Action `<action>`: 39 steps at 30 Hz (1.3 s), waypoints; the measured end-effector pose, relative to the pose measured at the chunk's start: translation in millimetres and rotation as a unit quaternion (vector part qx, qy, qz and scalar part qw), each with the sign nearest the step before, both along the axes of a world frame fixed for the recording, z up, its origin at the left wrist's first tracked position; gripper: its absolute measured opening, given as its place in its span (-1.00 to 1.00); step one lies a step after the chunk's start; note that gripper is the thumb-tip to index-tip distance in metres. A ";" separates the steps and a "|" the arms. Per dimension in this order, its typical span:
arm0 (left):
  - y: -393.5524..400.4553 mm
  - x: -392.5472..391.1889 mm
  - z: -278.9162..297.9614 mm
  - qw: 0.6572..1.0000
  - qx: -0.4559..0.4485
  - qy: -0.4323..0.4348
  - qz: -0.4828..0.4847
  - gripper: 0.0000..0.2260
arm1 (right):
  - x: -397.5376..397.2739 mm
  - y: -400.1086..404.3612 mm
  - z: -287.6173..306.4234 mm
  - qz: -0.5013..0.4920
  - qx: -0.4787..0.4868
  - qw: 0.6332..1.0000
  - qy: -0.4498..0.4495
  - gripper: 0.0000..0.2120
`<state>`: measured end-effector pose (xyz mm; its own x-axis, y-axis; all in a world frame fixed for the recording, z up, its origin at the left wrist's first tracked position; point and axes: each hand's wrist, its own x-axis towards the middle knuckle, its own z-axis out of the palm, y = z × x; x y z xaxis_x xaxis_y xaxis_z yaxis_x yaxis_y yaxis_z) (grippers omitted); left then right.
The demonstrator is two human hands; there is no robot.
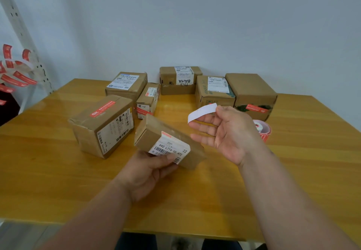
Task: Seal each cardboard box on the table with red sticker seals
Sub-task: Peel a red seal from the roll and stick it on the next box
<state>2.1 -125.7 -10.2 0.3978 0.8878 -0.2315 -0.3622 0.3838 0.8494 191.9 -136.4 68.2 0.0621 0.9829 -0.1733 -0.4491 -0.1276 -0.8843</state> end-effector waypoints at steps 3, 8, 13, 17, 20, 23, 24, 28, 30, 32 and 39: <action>-3.5 6.0 -0.7 0.997 -0.038 0.065 -0.031 -0.59 | -4.5 3.3 -10.8 -0.003 -0.021 1.000 -0.013 -0.75; -6.9 -7.0 17.6 0.900 -0.032 0.348 -0.261 -0.64 | -3.9 5.0 -24.7 -0.015 -0.058 0.998 -0.032 -0.81; -18.4 -18.6 58.8 0.807 0.113 0.392 -0.427 -0.68 | -3.5 5.9 -24.4 -0.018 -0.046 0.994 -0.095 -0.83; -7.5 -6.2 74.8 0.862 0.276 0.412 -0.105 -0.84 | -15.4 4.8 -20.4 -0.022 -0.007 0.985 -0.171 -0.85; -1.3 8.0 64.8 0.850 0.325 0.415 0.026 -0.79 | -23.6 1.6 -19.9 -0.019 0.027 0.970 -0.240 -0.85; -1.8 18.1 56.4 0.848 0.343 0.401 0.057 -0.76 | -28.5 -1.9 -20.7 -0.011 0.051 0.955 -0.291 -0.80; -2.2 20.0 54.8 0.855 0.337 0.389 0.063 -0.76 | -28.9 -2.9 -21.4 -0.008 0.057 0.952 -0.299 -0.79; -2.4 19.5 52.6 0.889 0.297 0.341 0.065 -0.76 | -27.6 -5.3 -22.2 0.016 0.070 0.944 -0.321 -0.81; -1.7 17.3 53.4 0.889 0.302 0.337 0.069 -0.75 | -27.0 -6.3 -20.4 0.034 0.074 0.935 -0.346 -0.77; 0.2 15.1 53.9 0.880 0.314 0.347 0.081 -0.75 | -26.1 -8.1 -18.4 0.053 0.080 0.925 -0.367 -0.73; 5.5 5.1 54.6 0.910 0.269 0.303 0.090 -0.89 | -24.0 -8.5 -14.1 0.026 0.076 0.913 -0.399 -0.75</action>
